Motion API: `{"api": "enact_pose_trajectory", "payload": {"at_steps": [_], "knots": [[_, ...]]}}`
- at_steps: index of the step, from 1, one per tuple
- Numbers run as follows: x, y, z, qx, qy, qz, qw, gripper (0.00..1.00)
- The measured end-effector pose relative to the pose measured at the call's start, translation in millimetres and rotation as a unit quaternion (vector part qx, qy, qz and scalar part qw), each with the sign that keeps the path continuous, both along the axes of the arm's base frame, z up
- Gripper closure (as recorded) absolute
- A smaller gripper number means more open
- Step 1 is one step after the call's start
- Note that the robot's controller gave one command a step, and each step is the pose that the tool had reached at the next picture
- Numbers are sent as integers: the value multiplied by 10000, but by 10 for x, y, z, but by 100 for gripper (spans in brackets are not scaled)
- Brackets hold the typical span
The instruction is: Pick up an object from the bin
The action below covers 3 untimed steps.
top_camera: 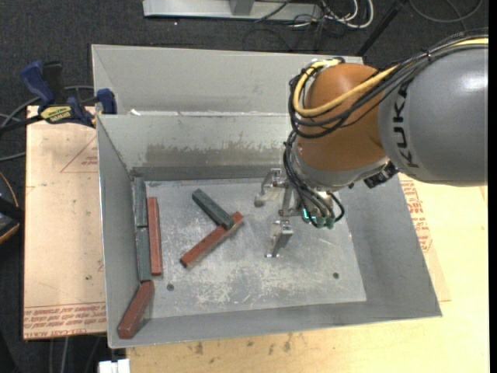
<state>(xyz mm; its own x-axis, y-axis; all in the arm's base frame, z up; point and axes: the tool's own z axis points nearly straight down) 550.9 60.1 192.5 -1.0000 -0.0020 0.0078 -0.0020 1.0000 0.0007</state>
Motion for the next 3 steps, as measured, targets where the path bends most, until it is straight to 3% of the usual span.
{"api": "enact_pose_trajectory", "payload": {"at_steps": [1, 2, 3], "knots": [[17, -3, 42, 2, -41, -7, 10000, 0], [514, 347, -960, 18, -74, 414, 9991, 100], [510, 338, -960, 12, -61, 413, 9991, 0]]}}
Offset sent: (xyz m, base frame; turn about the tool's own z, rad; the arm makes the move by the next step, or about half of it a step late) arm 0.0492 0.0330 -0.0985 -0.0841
